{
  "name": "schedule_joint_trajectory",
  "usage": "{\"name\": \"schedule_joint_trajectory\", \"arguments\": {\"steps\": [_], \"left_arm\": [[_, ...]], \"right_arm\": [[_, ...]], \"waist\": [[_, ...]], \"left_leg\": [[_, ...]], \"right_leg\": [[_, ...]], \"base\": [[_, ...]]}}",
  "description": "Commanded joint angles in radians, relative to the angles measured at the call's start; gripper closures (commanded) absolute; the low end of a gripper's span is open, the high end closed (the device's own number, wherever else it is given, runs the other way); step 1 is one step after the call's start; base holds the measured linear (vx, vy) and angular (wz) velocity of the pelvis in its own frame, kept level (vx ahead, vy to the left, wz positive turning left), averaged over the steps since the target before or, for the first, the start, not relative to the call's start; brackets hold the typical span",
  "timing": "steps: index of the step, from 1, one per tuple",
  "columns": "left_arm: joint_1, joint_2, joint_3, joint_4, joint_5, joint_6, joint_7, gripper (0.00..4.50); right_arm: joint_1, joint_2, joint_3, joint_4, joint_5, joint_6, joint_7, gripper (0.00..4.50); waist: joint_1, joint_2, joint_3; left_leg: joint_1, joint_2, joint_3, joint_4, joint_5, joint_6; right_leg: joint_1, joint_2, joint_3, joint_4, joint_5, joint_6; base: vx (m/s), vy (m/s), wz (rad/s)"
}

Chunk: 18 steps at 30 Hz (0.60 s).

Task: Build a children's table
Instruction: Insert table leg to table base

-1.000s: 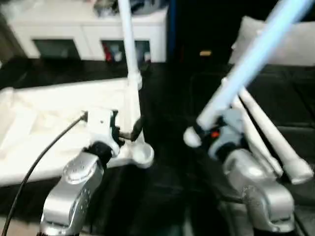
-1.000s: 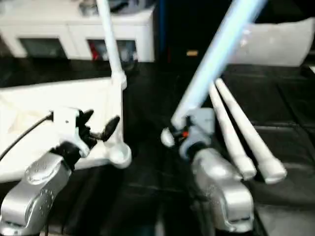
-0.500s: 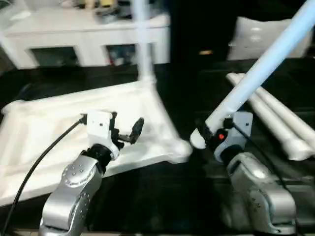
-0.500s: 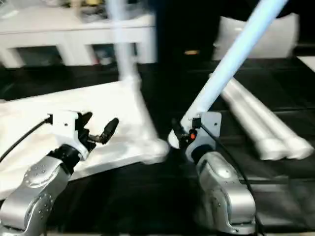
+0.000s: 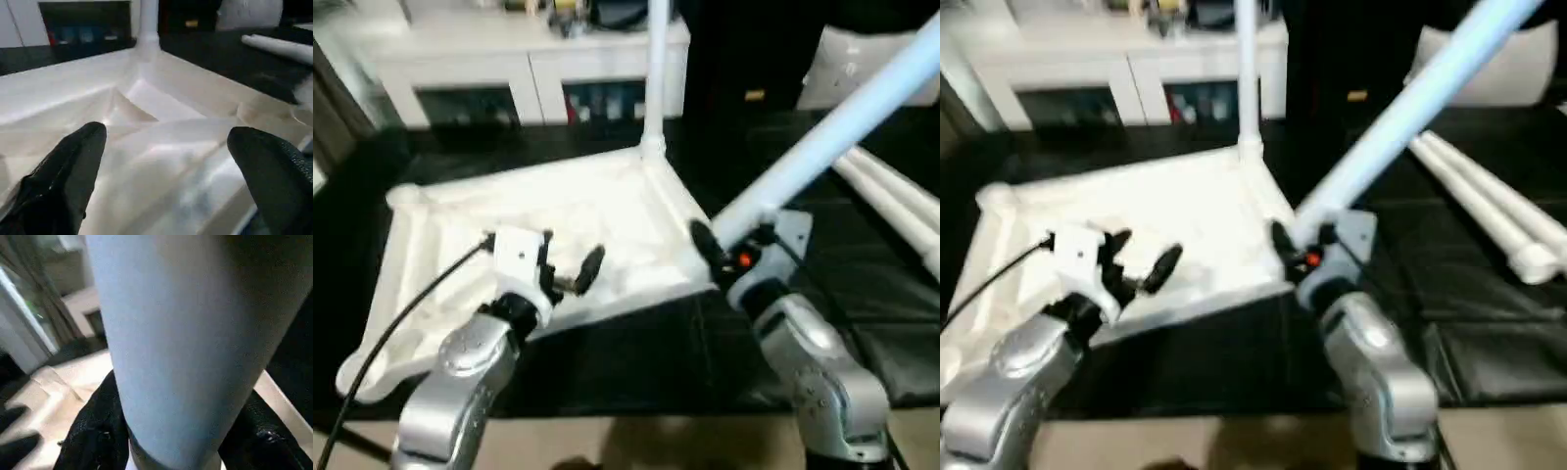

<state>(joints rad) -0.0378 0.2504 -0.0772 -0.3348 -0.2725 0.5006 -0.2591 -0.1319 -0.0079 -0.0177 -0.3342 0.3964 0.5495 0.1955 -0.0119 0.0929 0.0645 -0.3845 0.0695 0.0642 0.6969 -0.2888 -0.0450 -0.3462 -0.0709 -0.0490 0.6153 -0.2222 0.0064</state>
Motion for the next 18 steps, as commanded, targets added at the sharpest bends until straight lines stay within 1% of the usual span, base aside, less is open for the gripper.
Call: {"name": "schedule_joint_trajectory", "arguments": {"steps": [1,2,3,4,5,6,7,8,9,10,11,12,13,14,15,16,17,18], "left_arm": [[-0.005,-0.001,-0.004,-0.018,-0.024,0.015,-0.03,0.0],[-0.004,-0.009,-0.001,-0.018,-0.024,0.007,-0.025,0.0],[-0.003,-0.017,0.002,-0.018,-0.024,-0.001,-0.02,0.0],[-0.001,-0.032,0.009,-0.013,-0.018,-0.011,-0.001,0.0],[0.002,-0.055,0.021,0.0,-0.001,-0.026,0.039,0.0],[0.005,-0.077,0.031,0.006,0.01,-0.035,0.076,0.0],[0.008,-0.097,0.042,0.009,0.013,-0.036,0.105,0.0],[0.008,-0.102,0.043,0.009,0.015,-0.034,0.113,0.0],[0.009,-0.109,0.045,0.008,0.017,-0.031,0.125,0.0],[0.009,-0.109,0.045,0.008,0.017,-0.031,0.125,0.0],[0.007,-0.113,0.04,0.002,0.023,-0.026,0.134,0.0],[0.007,-0.113,0.04,0.002,0.023,-0.026,0.134,0.0],[0.007,-0.114,0.032,-0.006,0.031,-0.022,0.137,0.0],[0.007,-0.116,0.03,-0.009,0.036,-0.021,0.137,0.0],[0.005,-0.119,0.033,-0.012,0.042,-0.022,0.137,0.0],[0.005,-0.12,0.033,-0.012,0.043,-0.022,0.137,0.0],[0.005,-0.121,0.034,-0.013,0.044,-0.023,0.137,0.0],[0.002,-0.11,0.026,-0.016,0.055,-0.024,0.131,0.0]], "right_arm": [[-0.025,-0.036,0.007,0.0,-0.023,-0.005,0.007,2.59],[-0.027,-0.048,0.012,0.007,-0.035,-0.01,0.012,2.59],[-0.029,-0.059,0.015,0.013,-0.045,-0.015,0.016,2.59],[-0.029,-0.072,0.014,0.014,-0.047,0.017,0.013,2.59],[-0.021,-0.093,0.019,0.009,-0.053,0.051,0.018,2.59],[-0.011,-0.101,0.018,0.003,-0.048,0.075,0.021,2.59],[-0.003,-0.11,0.021,-0.001,-0.056,0.092,0.016,2.59],[-0.001,-0.111,0.02,-0.002,-0.057,0.094,0.014,2.59],[0.002,-0.114,0.018,-0.003,-0.059,0.097,0.011,2.59],[0.002,-0.114,0.018,-0.003,-0.059,0.097,0.011,2.59],[0.008,-0.119,0.014,-0.007,-0.061,0.105,0.0,2.59],[0.008,-0.119,0.014,-0.007,-0.061,0.105,0.0,2.59],[0.016,-0.12,0.006,-0.014,-0.058,0.119,-0.018,2.59],[0.021,-0.119,0.001,-0.02,-0.055,0.127,-0.031,2.59],[0.031,-0.108,-0.012,-0.031,-0.052,0.145,-0.057,2.59],[0.032,-0.106,-0.014,-0.033,-0.052,0.148,-0.061,2.59],[0.034,-0.103,-0.016,-0.035,-0.052,0.152,-0.066,2.59],[0.043,-0.096,-0.018,-0.043,-0.042,0.157,-0.066,2.59]], "waist": [[-0.008,0.007,-0.029],[-0.011,-0.014,-0.035],[-0.009,-0.016,-0.039],[-0.005,-0.021,-0.042],[0.001,-0.033,-0.046],[0.001,-0.033,-0.046],[0.012,-0.033,-0.05],[0.01,-0.056,-0.047],[0.009,-0.047,-0.047],[0.009,-0.044,-0.045],[0.006,-0.038,-0.048],[-0.002,-0.04,-0.05],[-0.006,-0.04,-0.049],[-0.014,-0.024,-0.051],[-0.019,-0.022,-0.054],[-0.022,-0.027,-0.059],[-0.023,-0.036,-0.064],[-0.024,-0.043,-0.067]], "left_leg": [[0.022,0.11,-0.063,-0.181,-0.596,-0.165],[0.022,0.11,-0.054,-0.177,-0.565,-0.144],[0.021,0.112,-0.048,-0.173,-0.521,-0.126],[0.024,0.111,-0.037,-0.17,-0.467,-0.105],[0.02,0.12,-0.017,-0.165,-0.298,-0.041],[0.02,0.12,-0.017,-0.165,-0.298,-0.041],[0.012,0.13,-0.004,-0.168,-0.162,0.008],[0.016,0.132,0.009,-0.173,-0.247,0.015],[0.008,0.135,0.003,-0.177,-0.286,0.0],[0.007,0.137,0.001,-0.182,-0.333,-0.024],[0.019,0.145,-0.01,-0.187,-0.412,-0.078],[0.028,0.168,-0.034,-0.198,-0.45,-0.117],[0.031,0.179,-0.04,-0.203,-0.449,-0.118],[0.046,0.226,-0.073,-0.234,-0.442,-0.116],[0.055,0.268,-0.098,-0.259,-0.375,-0.066],[0.059,0.28,-0.1,-0.261,-0.284,0.018],[0.062,0.279,-0.099,-0.258,-0.238,0.07],[0.059,0.269,-0.094,-0.252,-0.192,0.123]], "right_leg": [[0.001,-0.082,0.043,-0.069,-0.342,-0.07],[-0.002,-0.092,0.05,-0.084,-0.42,-0.066],[-0.001,-0.098,0.056,-0.085,-0.424,-0.074],[-0.004,-0.1,0.059,-0.092,-0.423,-0.079],[-0.003,-0.109,0.068,-0.096,-0.351,-0.124],[-0.003,-0.109,0.068,-0.096,-0.351,-0.124],[0.009,-0.11,0.064,-0.086,-0.256,-0.17],[-0.002,-0.103,0.062,-0.094,-0.29,-0.17],[0.0,-0.1,0.059,-0.082,-0.311,-0.162],[-0.004,-0.09,0.056,-0.082,-0.34,-0.142],[-0.014,-0.074,0.049,-0.081,-0.336,-0.108],[-0.013,-0.05,0.036,-0.071,-0.262,-0.092],[-0.015,-0.041,0.031,-0.071,-0.219,-0.085],[-0.02,-0.023,0.016,-0.037,-0.142,-0.081],[-0.031,-0.02,0.012,0.012,-0.086,-0.073],[-0.043,-0.022,0.014,0.037,-0.066,-0.081],[-0.046,-0.027,0.018,0.039,-0.054,-0.101],[-0.045,-0.033,0.022,0.033,-0.034,-0.141]], "base": [[-0.036,0.067,0.04],[0.0,0.0,0.0],[0.0,0.0,0.0],[0.0,0.0,0.0],[0.0,0.0,0.0],[0.0,0.0,0.0],[0.0,0.0,0.0],[0.0,0.0,0.0],[0.0,0.0,0.0],[0.0,0.0,0.0],[0.0,0.0,0.0],[0.0,0.0,0.0],[0.034,-0.055,0.0],[0.041,-0.086,0.06],[0.041,-0.086,0.06],[0.05,-0.122,0.09],[0.054,-0.184,0.06],[0.054,-0.184,0.06]]}}
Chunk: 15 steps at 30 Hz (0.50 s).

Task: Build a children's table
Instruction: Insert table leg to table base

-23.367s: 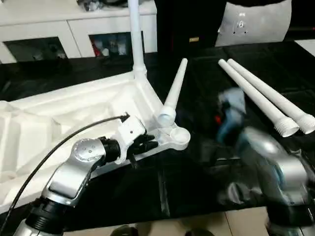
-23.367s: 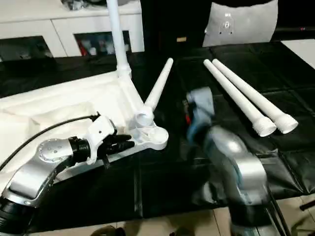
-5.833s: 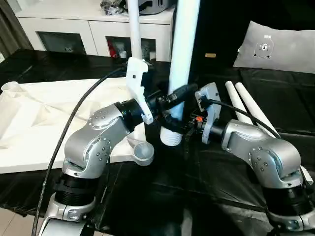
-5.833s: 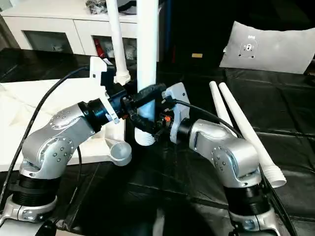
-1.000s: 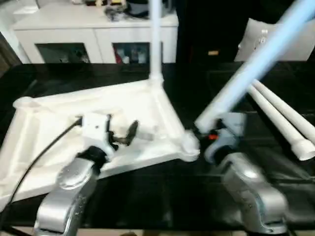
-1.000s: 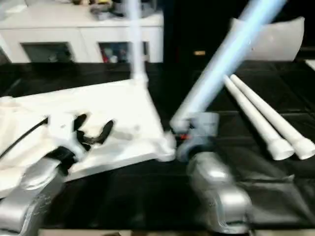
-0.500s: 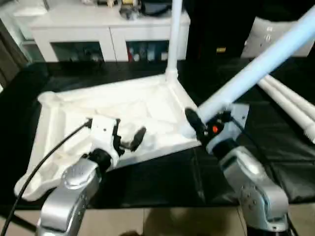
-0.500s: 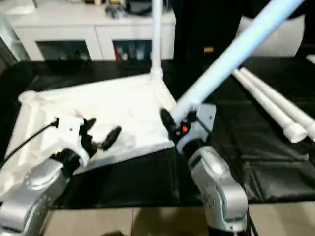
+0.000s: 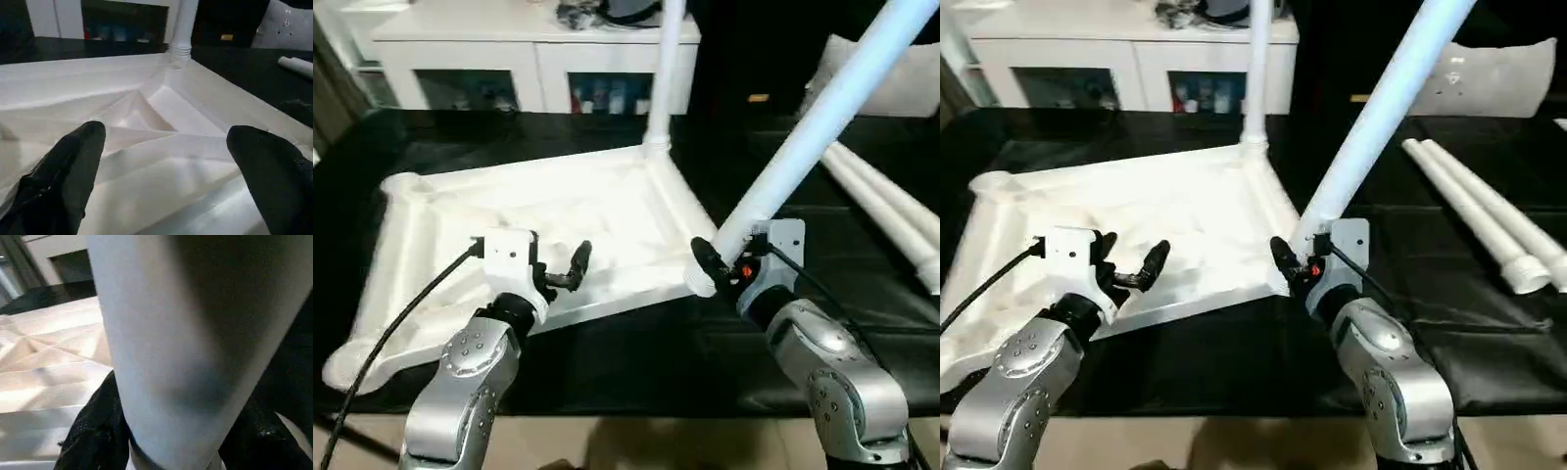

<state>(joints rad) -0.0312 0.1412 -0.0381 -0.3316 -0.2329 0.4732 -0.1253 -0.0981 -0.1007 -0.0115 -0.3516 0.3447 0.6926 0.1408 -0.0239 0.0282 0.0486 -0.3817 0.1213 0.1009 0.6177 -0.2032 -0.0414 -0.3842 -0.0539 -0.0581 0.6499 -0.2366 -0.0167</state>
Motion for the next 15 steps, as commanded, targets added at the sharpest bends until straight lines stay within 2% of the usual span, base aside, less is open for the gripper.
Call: {"name": "schedule_joint_trajectory", "arguments": {"steps": [1,2,3,4,5,6,7,8,9,10,11,12,13,14,15], "left_arm": [[-0.006,0.009,-0.022,-0.022,0.028,-0.002,-0.008,0.0],[-0.006,0.01,-0.022,-0.024,0.027,0.005,-0.006,0.0],[-0.009,0.018,-0.023,-0.024,0.031,0.018,-0.002,0.0],[-0.009,0.018,-0.023,-0.024,0.031,0.018,-0.002,0.0],[-0.011,0.028,-0.025,-0.024,0.036,0.027,-0.003,0.0],[-0.014,0.04,-0.03,-0.024,0.042,0.033,-0.006,0.0],[-0.015,0.046,-0.029,-0.027,0.041,0.037,-0.009,0.0],[-0.017,0.048,-0.026,-0.032,0.038,0.04,-0.015,0.0],[-0.018,0.051,-0.021,-0.038,0.037,0.046,-0.02,0.0],[-0.019,0.053,-0.019,-0.039,0.038,0.046,-0.022,0.0],[-0.019,0.053,-0.016,-0.038,0.035,0.047,-0.024,0.0],[-0.018,0.054,-0.015,-0.037,0.037,0.047,-0.025,0.0],[-0.019,0.059,-0.018,-0.035,0.038,0.046,-0.032,0.0],[-0.02,0.065,-0.021,-0.034,0.038,0.045,-0.037,0.0],[-0.02,0.075,-0.03,-0.037,0.032,0.047,-0.055,0.0]], "right_arm": [[0.018,0.004,-0.025,-0.034,0.017,0.02,-0.01,2.59],[0.023,0.007,-0.023,-0.04,0.017,0.017,-0.008,2.59],[0.025,0.007,-0.017,-0.044,0.009,0.011,-0.008,2.59],[0.025,0.007,-0.017,-0.044,0.009,0.011,-0.008,2.59],[0.027,0.008,-0.011,-0.049,0.004,0.009,-0.007,2.59],[0.031,0.009,-0.006,-0.053,0.003,0.007,-0.007,2.59],[0.032,0.011,-0.003,-0.054,0.003,0.007,-0.009,2.59],[0.031,0.012,-0.002,-0.056,0.003,0.009,-0.016,2.59],[0.03,0.014,-0.002,-0.06,0.005,0.014,-0.022,2.59],[0.029,0.015,-0.002,-0.061,0.005,0.016,-0.024,2.59],[0.029,0.014,0.0,-0.061,0.003,0.017,-0.023,2.59],[0.03,0.01,0.003,-0.059,0.0,0.016,-0.021,2.59],[0.03,0.007,0.006,-0.056,-0.004,0.014,-0.018,2.59],[0.03,0.005,0.008,-0.054,-0.007,0.013,-0.016,2.59],[0.027,-0.002,0.016,-0.049,-0.015,0.01,-0.011,2.59]], "waist": [[-0.007,-0.013,-0.063],[0.025,-0.064,-0.081],[0.037,-0.053,-0.079],[0.041,-0.05,-0.058],[0.047,-0.048,-0.055],[0.053,-0.05,-0.054],[0.06,-0.029,-0.054],[0.067,0.028,-0.063],[0.06,0.039,-0.059],[0.051,0.052,-0.077],[0.041,0.045,-0.064],[0.06,0.02,-0.054],[0.077,-0.023,-0.042],[0.1,-0.015,-0.02],[0.1,-0.014,-0.016]], "left_leg": [[0.017,0.103,-0.056,-0.104,-0.195,0.279],[-0.037,-0.056,0.053,0.112,-0.212,0.258],[-0.042,-0.053,0.054,0.14,-0.18,0.218],[-0.077,-0.053,0.042,0.14,-0.096,0.138],[-0.077,-0.057,0.037,0.132,-0.083,0.117],[-0.071,-0.057,0.031,0.116,-0.072,0.11],[-0.064,-0.028,0.005,0.059,-0.021,0.145],[-0.03,0.077,-0.049,-0.019,-0.007,0.224],[-0.011,0.171,-0.109,-0.055,-0.026,0.275],[0.031,0.256,-0.148,-0.072,-0.017,0.313],[0.056,0.258,-0.147,-0.078,0.044,0.354],[0.032,0.183,-0.106,-0.049,0.011,0.285],[-0.023,0.048,-0.043,0.007,-0.098,0.157],[-0.002,0.022,-0.032,0.073,-0.084,0.09],[-0.012,0.007,-0.027,0.075,-0.066,0.083]], "right_leg": [[0.019,-0.077,0.045,-0.089,0.093,-0.391],[0.086,-0.11,0.075,-0.173,0.061,-0.497],[0.089,-0.12,0.075,-0.17,0.029,-0.468],[0.093,-0.117,0.067,-0.152,0.046,-0.295],[0.093,-0.115,0.068,-0.156,0.048,-0.191],[0.092,-0.112,0.073,-0.161,0.042,-0.085],[0.094,-0.112,0.076,-0.164,0.021,0.088],[0.091,-0.114,0.04,-0.184,-0.043,0.232],[0.064,-0.092,0.027,-0.126,-0.056,0.23],[0.034,-0.1,0.028,-0.053,-0.049,0.184],[-0.017,-0.116,0.06,0.017,-0.018,0.081],[-0.019,-0.134,0.103,-0.016,0.05,0.0],[0.045,-0.177,0.14,-0.112,-0.065,0.047],[0.023,-0.193,0.149,-0.178,-0.529,0.123],[0.032,-0.165,0.144,-0.187,-0.689,0.154]], "base": [[0.049,-0.232,0.07],[0.046,-0.238,0.06],[0.046,-0.238,0.06],[0.036,-0.238,-0.08],[0.011,-0.191,-0.08],[0.011,-0.191,-0.08],[-0.022,-0.162,0.0],[-0.029,-0.122,-0.01],[-0.029,-0.122,-0.01],[-0.005,-0.071,0.0],[-0.017,-0.063,0.09],[-0.017,-0.063,0.09],[-0.052,-0.063,0.13],[-0.076,-0.062,0.03],[-0.076,-0.062,0.03]]}}
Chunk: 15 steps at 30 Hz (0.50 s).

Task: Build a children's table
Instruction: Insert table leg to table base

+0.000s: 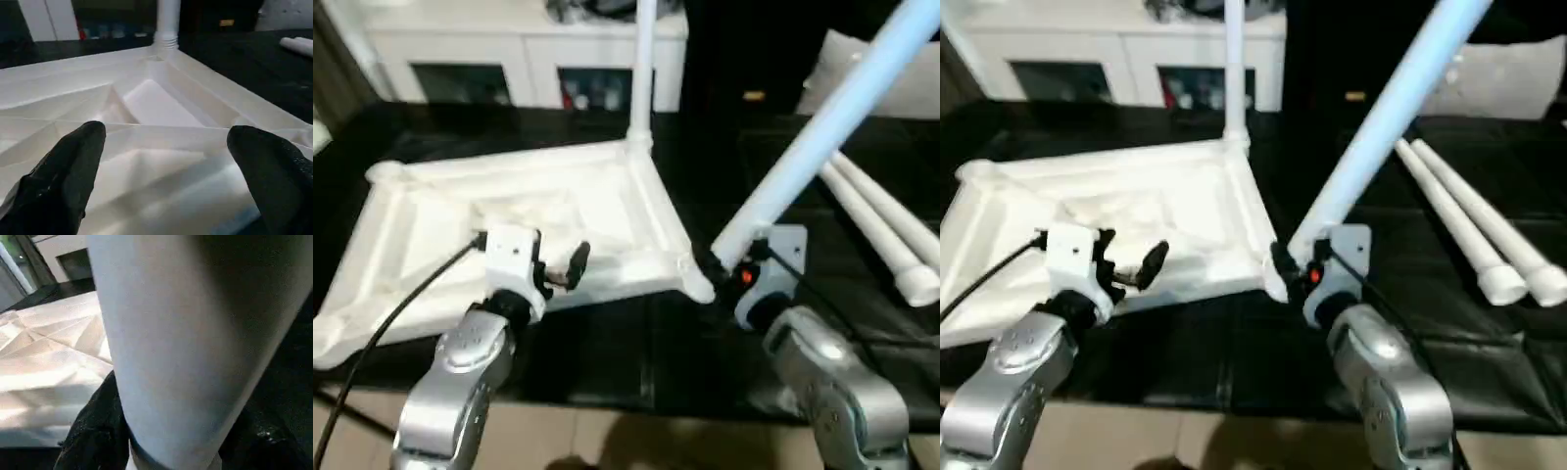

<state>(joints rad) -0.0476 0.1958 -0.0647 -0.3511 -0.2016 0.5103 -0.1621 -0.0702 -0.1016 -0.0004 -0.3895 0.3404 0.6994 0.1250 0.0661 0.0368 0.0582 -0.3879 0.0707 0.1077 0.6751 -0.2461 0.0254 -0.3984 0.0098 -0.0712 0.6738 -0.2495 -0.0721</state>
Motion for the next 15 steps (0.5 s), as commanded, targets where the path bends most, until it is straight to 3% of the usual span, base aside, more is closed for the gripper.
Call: {"name": "schedule_joint_trajectory", "arguments": {"steps": [1,2,3,4,5,6,7,8,9,10,11,12,13,14,15], "left_arm": [[-0.005,0.028,-0.009,-0.021,-0.012,0.025,-0.032,0.0],[-0.007,0.035,-0.019,-0.025,-0.024,0.033,-0.052,0.0],[-0.009,0.03,-0.019,-0.026,-0.026,0.035,-0.051,0.0],[-0.009,0.03,-0.019,-0.026,-0.026,0.035,-0.051,0.0],[-0.012,0.015,-0.013,-0.023,-0.035,0.031,-0.046,0.0],[-0.013,-0.001,-0.007,-0.021,-0.05,0.016,-0.052,0.0],[-0.013,-0.002,-0.006,-0.02,-0.052,0.015,-0.053,0.0],[-0.014,-0.012,-0.006,-0.02,-0.058,0.001,-0.058,0.0],[-0.014,-0.013,-0.005,-0.02,-0.058,0.0,-0.058,0.0],[-0.014,-0.021,-0.005,-0.022,-0.06,-0.002,-0.058,0.0],[-0.012,-0.025,-0.004,-0.027,-0.058,-0.004,-0.052,0.0],[-0.008,-0.03,-0.001,-0.033,-0.061,-0.001,-0.05,0.0],[-0.008,-0.03,-0.001,-0.033,-0.061,-0.001,-0.05,0.0],[-0.004,-0.029,-0.004,-0.038,-0.059,0.004,-0.048,0.0],[-0.004,-0.028,-0.005,-0.039,-0.059,0.005,-0.048,0.0]], "right_arm": [[-0.005,-0.007,0.011,-0.007,-0.016,-0.001,0.013,2.59],[-0.02,-0.021,0.027,0.004,-0.03,-0.01,0.025,2.59],[-0.028,-0.03,0.035,0.008,-0.037,-0.007,0.03,2.59],[-0.028,-0.03,0.035,0.008,-0.037,-0.007,0.03,2.59],[-0.038,-0.039,0.041,0.012,-0.043,-0.004,0.034,2.59],[-0.045,-0.036,0.036,0.015,-0.043,-0.007,0.028,2.59],[-0.045,-0.035,0.035,0.016,-0.043,-0.008,0.027,2.59],[-0.047,-0.038,0.035,0.016,-0.044,-0.011,0.025,2.59],[-0.047,-0.039,0.035,0.016,-0.044,-0.011,0.025,2.59],[-0.045,-0.045,0.038,0.013,-0.044,-0.011,0.025,2.59],[-0.042,-0.048,0.042,0.002,-0.044,-0.013,0.028,2.59],[-0.041,-0.047,0.042,-0.003,-0.043,-0.011,0.029,2.59],[-0.041,-0.047,0.042,-0.003,-0.043,-0.011,0.029,2.59],[-0.041,-0.048,0.041,-0.004,-0.043,-0.008,0.029,2.59],[-0.041,-0.048,0.041,-0.004,-0.044,-0.008,0.03,2.59]], "waist": [[0.013,-0.016,-0.021],[0.012,-0.008,-0.025],[-0.004,0.003,-0.025],[-0.021,0.025,-0.026],[-0.038,0.049,-0.031],[-0.044,0.05,-0.034],[-0.05,0.048,-0.033],[-0.051,0.029,-0.023],[-0.048,0.016,-0.02],[-0.034,-0.002,-0.017],[-0.04,0.004,-0.019],[-0.05,0.008,-0.013],[-0.053,0.027,-0.019],[-0.032,0.048,-0.019],[-0.028,0.05,-0.021]], "left_leg": [[0.004,0.056,-0.029,0.009,-0.02,0.008],[0.025,0.075,-0.028,-0.033,-0.067,-0.001],[0.037,0.121,-0.043,-0.093,-0.16,-0.005],[0.059,0.178,-0.07,-0.132,-0.33,-0.013],[0.06,0.221,-0.095,-0.17,-0.466,-0.038],[0.049,0.23,-0.101,-0.185,-0.496,-0.046],[0.042,0.229,-0.103,-0.193,-0.515,-0.058],[0.032,0.196,-0.082,-0.181,-0.526,-0.083],[0.031,0.168,-0.065,-0.16,-0.5,-0.089],[0.069,0.104,-0.025,-0.049,-0.265,-0.034],[0.148,0.074,0.03,-0.002,-0.278,-0.052],[0.164,0.089,0.026,-0.042,-0.338,-0.064],[0.198,0.134,0.0,-0.08,-0.455,-0.083],[0.134,0.327,-0.029,-0.272,-0.816,-0.144],[0.149,0.32,-0.006,-0.28,-0.849,-0.154]], "right_leg": [[0.037,-0.212,0.146,-0.225,-0.781,0.214],[0.031,-0.177,0.115,-0.224,-0.795,0.192],[0.035,-0.142,0.077,-0.208,-0.666,0.146],[0.035,-0.128,0.05,-0.189,-0.545,0.098],[0.055,-0.137,0.041,-0.138,-0.368,0.052],[0.068,-0.146,0.045,-0.111,-0.267,0.031],[0.073,-0.157,0.049,-0.095,-0.19,0.016],[0.068,-0.184,0.071,-0.126,-0.193,-0.013],[0.064,-0.204,0.081,-0.155,-0.323,-0.014],[0.04,-0.258,0.094,-0.243,-0.841,0.049],[-0.02,-0.142,0.1,-0.284,-0.976,0.16],[-0.02,-0.099,0.062,-0.271,-0.92,0.182],[-0.026,-0.062,0.02,-0.246,-0.771,0.184],[0.024,-0.08,-0.017,0.063,-0.24,0.095],[0.013,-0.086,-0.029,0.071,-0.153,0.06]], "base": [[-0.079,-0.029,-0.02],[-0.067,0.012,0.0],[-0.067,0.012,0.0],[-0.063,0.043,0.01],[-0.037,0.061,0.0],[-0.037,0.061,0.0],[-0.031,0.057,-0.05],[0.0,0.0,0.0],[0.0,0.0,0.0],[0.0,0.0,0.0],[-0.044,0.027,-0.21],[-0.044,0.027,-0.21],[-0.008,0.05,-0.55],[0.103,0.075,-0.63],[0.103,0.075,-0.63]]}}
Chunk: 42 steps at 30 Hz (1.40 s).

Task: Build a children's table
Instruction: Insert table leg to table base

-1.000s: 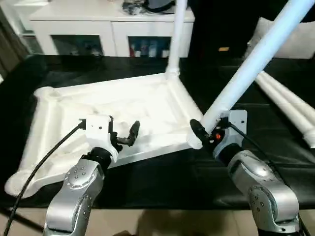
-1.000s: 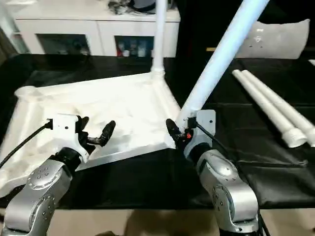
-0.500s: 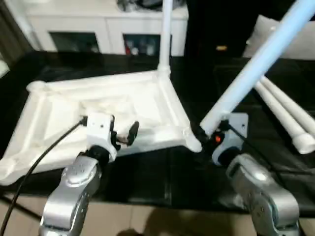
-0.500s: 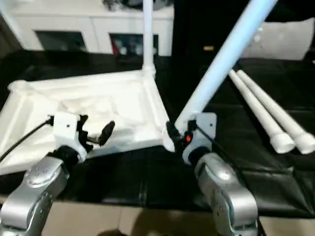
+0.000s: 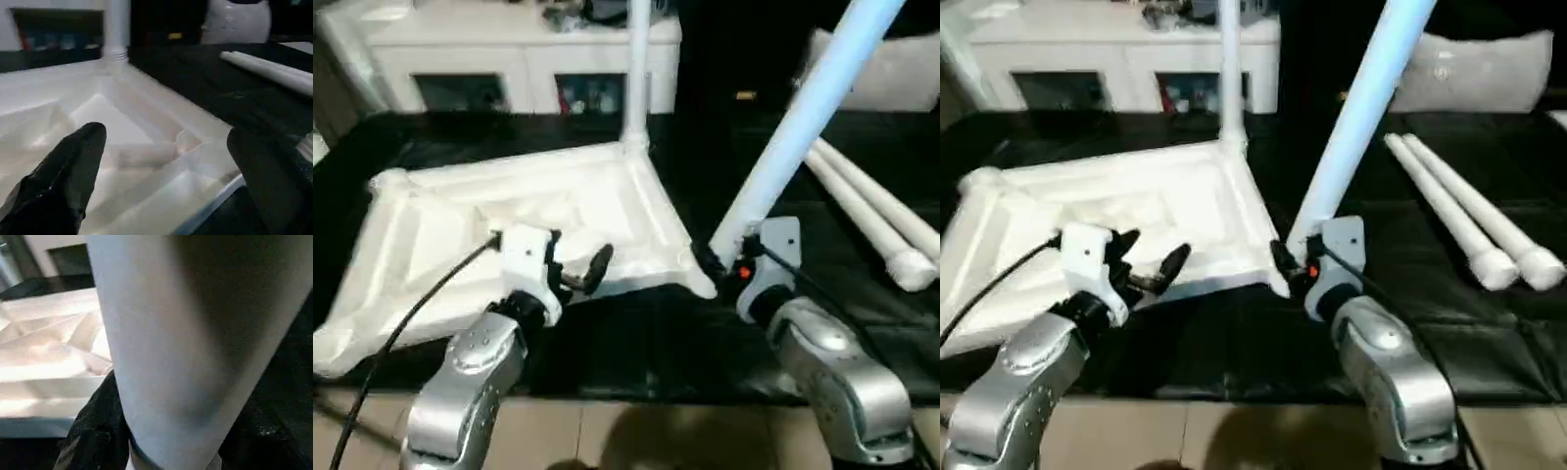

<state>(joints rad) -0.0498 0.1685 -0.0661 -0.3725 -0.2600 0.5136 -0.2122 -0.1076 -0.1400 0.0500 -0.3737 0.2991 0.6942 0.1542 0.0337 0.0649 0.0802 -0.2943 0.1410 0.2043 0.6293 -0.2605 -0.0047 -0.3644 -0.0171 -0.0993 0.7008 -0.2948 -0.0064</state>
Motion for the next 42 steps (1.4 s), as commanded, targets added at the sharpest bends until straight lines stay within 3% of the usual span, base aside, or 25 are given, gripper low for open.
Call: {"name": "schedule_joint_trajectory", "arguments": {"steps": [1,2,3,4,5,6,7,8,10,11,12,13,14,15,16,17,18,19,20,22,25,29,34,35,42], "left_arm": [[0.005,0.002,-0.008,-0.026,-0.001,0.004,0.003,0.0],[0.009,0.002,-0.009,-0.029,-0.002,0.005,0.001,0.0],[0.014,0.002,-0.012,-0.034,0.001,0.006,0.001,0.0],[0.016,0.002,-0.014,-0.036,0.002,0.007,0.001,0.0],[0.019,0.003,-0.013,-0.038,0.009,0.01,0.004,0.0],[0.019,0.003,-0.013,-0.038,0.009,0.01,0.004,0.0],[0.024,0.007,-0.012,-0.041,0.018,0.011,0.008,0.0],[0.028,0.01,-0.01,-0.044,0.024,0.013,0.012,0.0],[0.034,0.01,-0.006,-0.048,0.026,0.017,0.019,0.0],[0.035,0.01,-0.005,-0.05,0.026,0.018,0.02,0.0],[0.038,0.011,-0.003,-0.052,0.027,0.02,0.023,0.0],[0.044,0.018,-0.001,-0.06,0.034,0.023,0.024,0.0],[0.048,0.024,0.0,-0.065,0.035,0.019,0.018,0.0],[0.049,0.034,0.001,-0.068,0.031,0.016,0.004,0.0],[0.047,0.045,0.001,-0.068,0.023,0.016,-0.013,0.0],[0.04,0.069,-0.002,-0.067,0.002,0.025,-0.055,0.0],[0.038,0.077,-0.004,-0.067,-0.004,0.03,-0.067,0.0],[0.035,0.094,-0.009,-0.067,-0.015,0.04,-0.094,0.0],[0.023,0.145,-0.029,-0.064,-0.029,0.042,-0.171,0.0],[0.017,0.175,-0.038,-0.065,-0.039,0.049,-0.214,0.0],[-0.009,0.296,-0.079,-0.051,-0.05,0.07,-0.36,0.0],[-0.045,0.412,-0.144,-0.011,-0.049,0.079,-0.527,0.0],[-0.106,0.495,-0.219,0.098,0.011,0.04,-0.638,0.4],[-0.126,0.499,-0.231,0.138,0.03,0.025,-0.65,0.54],[-0.208,0.454,-0.257,0.237,0.036,0.057,-0.636,1.13]], "right_arm": [[-0.003,-0.01,-0.01,-0.018,-0.005,-0.005,0.007,2.59],[-0.003,-0.01,-0.011,-0.017,-0.005,-0.007,0.009,2.59],[-0.004,-0.013,-0.01,-0.014,-0.008,-0.011,0.014,2.59],[-0.004,-0.016,-0.008,-0.013,-0.009,-0.014,0.016,2.59],[-0.006,-0.022,-0.006,-0.007,-0.008,-0.017,0.023,2.59],[-0.006,-0.022,-0.006,-0.007,-0.008,-0.017,0.023,2.59],[-0.007,-0.027,-0.002,0.001,-0.005,-0.021,0.029,2.59],[-0.007,-0.03,0.0,0.003,-0.006,-0.022,0.035,2.59],[-0.008,-0.036,0.005,0.005,-0.011,-0.024,0.044,2.59],[-0.008,-0.036,0.006,0.005,-0.011,-0.023,0.044,2.59],[-0.008,-0.036,0.006,0.003,-0.011,-0.022,0.046,2.59],[-0.005,-0.045,0.006,-0.008,-0.003,-0.027,0.061,2.59],[-0.002,-0.045,-0.002,-0.015,0.014,-0.03,0.073,2.59],[0.001,-0.046,-0.008,-0.021,0.031,-0.032,0.086,2.59],[0.002,-0.05,-0.01,-0.023,0.038,-0.031,0.096,2.59],[0.002,-0.055,-0.016,-0.024,0.05,-0.027,0.114,2.59],[0.002,-0.056,-0.019,-0.023,0.053,-0.026,0.118,2.59],[0.004,-0.056,-0.024,-0.022,0.058,-0.026,0.126,2.59],[0.004,-0.068,-0.026,-0.015,0.054,-0.047,0.143,2.59],[0.003,-0.075,-0.029,-0.014,0.059,-0.052,0.158,2.59],[-0.002,-0.088,-0.042,-0.008,0.071,-0.081,0.189,2.59],[-0.006,-0.114,-0.04,0.008,0.06,-0.118,0.216,2.59],[-0.01,-0.168,-0.023,0.015,0.088,-0.07,0.3,2.59],[-0.012,-0.174,-0.026,0.025,0.084,-0.085,0.311,2.59],[-0.016,-0.191,-0.036,0.054,0.087,-0.116,0.331,2.59]], "waist": [[0.003,0.01,-0.034],[0.006,0.013,-0.04],[-0.004,-0.016,-0.04],[-0.009,-0.041,-0.071],[0.023,-0.059,-0.078],[0.023,-0.059,-0.078],[0.038,-0.063,-0.102],[0.034,-0.068,-0.098],[0.032,-0.032,-0.091],[0.026,0.019,-0.095],[0.026,0.019,-0.095],[-0.037,0.052,-0.116],[-0.041,0.032,-0.138],[-0.042,0.028,-0.144],[-0.042,0.007,-0.141],[-0.024,-0.035,-0.133],[-0.024,-0.035,-0.133],[-0.001,-0.063,-0.109],[0.01,-0.048,-0.123],[0.008,-0.032,-0.122],[0.003,-0.005,-0.083],[0.004,-0.007,-0.07],[0.003,0.0,-0.074],[0.003,0.017,-0.078],[0.003,0.005,-0.075]], "left_leg": [[0.057,0.24,-0.05,-0.245,-0.896,-0.132],[0.081,0.221,-0.013,-0.245,-0.902,-0.14],[0.034,0.162,-0.056,-0.234,-0.87,-0.092],[0.038,0.061,-0.021,-0.14,-0.72,-0.047],[-0.072,0.015,-0.037,0.036,-0.319,0.02],[-0.072,0.015,-0.037,0.036,-0.319,0.02],[-0.175,0.007,-0.093,0.115,-0.031,0.098],[-0.201,-0.002,-0.096,0.116,0.023,0.101],[-0.185,-0.003,-0.084,0.012,0.246,0.112],[-0.131,0.027,-0.086,-0.052,0.285,0.135],[-0.131,0.027,-0.086,-0.052,0.285,0.135],[0.034,0.18,-0.248,-0.073,0.375,0.427],[0.072,0.23,-0.294,-0.029,0.78,0.544],[0.078,0.225,-0.301,-0.003,1.062,0.543],[0.052,0.165,-0.276,0.019,1.38,0.452],[-0.038,0.04,-0.221,0.031,1.208,0.311],[-0.038,0.04,-0.221,0.031,1.208,0.311],[-0.134,-0.053,-0.133,0.011,0.656,0.171],[-0.113,-0.017,-0.12,-0.036,0.18,0.015],[-0.102,-0.002,-0.116,-0.054,0.079,-0.022],[-0.072,0.029,-0.113,-0.107,-0.295,-0.137],[-0.05,0.036,-0.105,-0.119,-0.467,-0.146],[-0.069,0.038,-0.101,-0.131,-0.418,-0.138],[-0.068,0.038,-0.102,-0.129,-0.407,-0.141],[-0.064,0.04,-0.092,-0.126,-0.414,-0.132]], "right_leg": [[-0.015,-0.075,-0.012,0.063,-0.065,-0.04],[-0.01,-0.087,-0.011,0.048,-0.085,-0.051],[0.036,-0.098,0.006,0.002,-0.083,-0.022],[0.054,-0.13,0.074,-0.118,-0.327,0.035],[0.143,-0.279,0.176,-0.235,-0.628,-0.01],[0.143,-0.279,0.176,-0.235,-0.628,-0.01],[0.2,-0.273,0.186,-0.206,-0.42,-0.087],[0.203,-0.239,0.16,-0.193,-0.284,-0.106],[0.17,-0.129,0.04,-0.189,-0.036,-0.141],[0.157,-0.093,-0.003,-0.193,-0.052,-0.1],[0.157,-0.093,-0.003,-0.193,-0.052,-0.1],[0.005,-0.04,0.007,-0.006,-0.048,0.003],[-0.058,-0.092,0.07,0.028,0.012,0.037],[-0.072,-0.108,0.094,0.025,0.083,0.075],[-0.074,-0.126,0.135,-0.016,0.264,0.154],[-0.045,-0.127,0.159,-0.087,0.504,0.146],[-0.045,-0.127,0.159,-0.087,0.504,0.146],[0.008,-0.119,0.135,-0.106,0.735,0.106],[0.045,-0.127,0.113,-0.105,0.674,0.084],[0.046,-0.111,0.111,-0.112,0.556,0.065],[0.013,-0.085,0.105,-0.154,-0.159,-0.052],[-0.005,-0.094,0.109,-0.19,-0.48,-0.042],[0.005,-0.097,0.105,-0.181,-0.422,-0.039],[0.003,-0.099,0.106,-0.177,-0.398,-0.048],[-0.006,-0.104,0.105,-0.189,-0.444,-0.064]], "base": [[0.107,0.04,-0.61],[0.097,-0.033,-0.65],[0.097,-0.033,-0.65],[0.114,-0.09,-0.43],[0.09,-0.105,-0.13],[0.09,-0.105,-0.13],[0.127,-0.085,-0.06],[0.187,-0.05,-0.03],[0.188,-0.039,-0.03],[0.187,0.019,0.0],[0.187,0.019,0.0],[0.239,0.043,-0.1],[0.227,0.014,-0.11],[0.227,0.014,-0.11],[0.0,0.0,0.0],[-0.135,0.059,-0.2],[-0.135,0.059,-0.2],[0.0,0.0,0.0],[0.014,-0.069,0.03],[-0.031,-0.057,0.01],[-0.094,-0.01,-0.01],[-0.107,0.018,0.01],[-0.06,0.019,-0.01],[0.0,0.0,0.0],[0.0,0.0,0.0]]}}
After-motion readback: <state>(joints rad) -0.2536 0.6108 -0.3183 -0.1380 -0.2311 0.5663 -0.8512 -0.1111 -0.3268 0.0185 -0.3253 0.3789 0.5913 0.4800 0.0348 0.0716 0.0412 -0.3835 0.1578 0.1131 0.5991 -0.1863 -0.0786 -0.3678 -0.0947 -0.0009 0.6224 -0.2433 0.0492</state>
